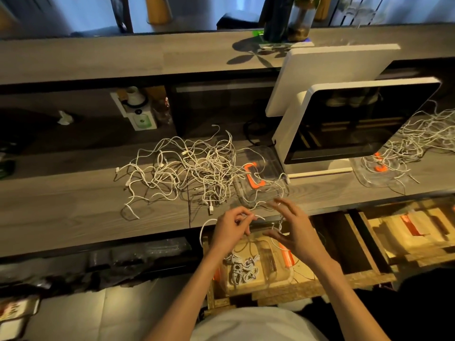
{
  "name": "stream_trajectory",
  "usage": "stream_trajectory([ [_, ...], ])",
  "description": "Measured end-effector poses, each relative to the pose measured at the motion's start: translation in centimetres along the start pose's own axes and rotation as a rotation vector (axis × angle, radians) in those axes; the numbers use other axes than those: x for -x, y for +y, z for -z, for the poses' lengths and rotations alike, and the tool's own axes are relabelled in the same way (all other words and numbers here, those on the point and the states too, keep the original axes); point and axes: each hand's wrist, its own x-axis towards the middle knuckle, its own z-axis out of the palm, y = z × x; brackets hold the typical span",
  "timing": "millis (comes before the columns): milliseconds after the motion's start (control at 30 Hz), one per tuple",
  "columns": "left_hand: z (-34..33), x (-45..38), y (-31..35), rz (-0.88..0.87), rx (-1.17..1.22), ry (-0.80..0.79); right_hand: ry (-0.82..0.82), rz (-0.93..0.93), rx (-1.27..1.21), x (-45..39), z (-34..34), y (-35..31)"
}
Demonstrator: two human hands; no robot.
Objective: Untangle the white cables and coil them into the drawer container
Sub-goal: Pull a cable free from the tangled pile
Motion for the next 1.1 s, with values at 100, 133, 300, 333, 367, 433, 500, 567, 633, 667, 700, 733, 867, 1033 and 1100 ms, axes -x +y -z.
stream_trajectory([
  [100, 0.1, 0.1, -0.1, 0.024, -0.007, -0.024, -0.038, 0.060, 0.047, -0.3, -1.3, -0.2],
  [133, 0.2, 0.2, -0.1, 0.025, -0.014, -0.026, -0.039, 0.054, 0.044, -0.2, -1.5, -0.3],
  [300, 1.7, 0.6, -1.1, 0.014, -0.180, -0.073, 0.042, -0.105, 0.005, -0.1, -0.7, 0.9],
  [333, 2.2, 0.6, -1.3, 0.015, -0.257, -0.086, 0.059, -0.137, 0.001, -0.1, -0.4, 1.3],
  [367, 2.6, 0.6, -1.4, 0.019, -0.336, -0.100, 0.076, -0.165, -0.001, -0.1, -0.1, 1.8],
  [433, 3.4, 0.8, -1.6, 0.024, -0.464, -0.132, 0.108, -0.218, -0.033, -0.2, 0.4, 2.5],
  [500, 4.0, 0.8, -2.0, 0.050, -0.522, -0.149, 0.137, -0.249, -0.042, -0.2, 0.6, 3.0],
  [567, 4.7, 0.7, -2.5, 0.098, -0.463, -0.133, 0.155, -0.274, -0.037, -0.2, 0.7, 3.5],
  [633, 5.5, 0.7, -2.8, 0.181, -0.231, -0.070, 0.147, -0.298, -0.056, -0.2, 1.0, 3.7],
  [667, 5.7, 0.7, -2.6, 0.237, -0.086, -0.031, 0.118, -0.298, -0.073, -0.1, 1.2, 3.8],
  [700, 5.9, 0.7, -2.3, 0.286, 0.050, 0.002, 0.058, -0.283, -0.101, -0.1, 1.3, 3.9],
  [733, 5.9, 0.7, -2.0, 0.317, 0.164, 0.024, -0.027, -0.256, -0.136, -0.1, 1.4, 3.7],
  [867, 5.4, 0.5, -1.3, 0.285, 0.323, 0.061, -0.320, -0.161, -0.270, -0.4, 0.6, 2.5],
  [1033, 5.0, 0.4, -1.1, 0.319, 0.435, 0.128, -0.460, -0.145, -0.475, -0.2, -0.7, -0.4],
  [1100, 4.9, 0.4, -1.3, 0.371, 0.436, 0.168, -0.426, -0.168, -0.522, -0.1, -1.0, -0.7],
])
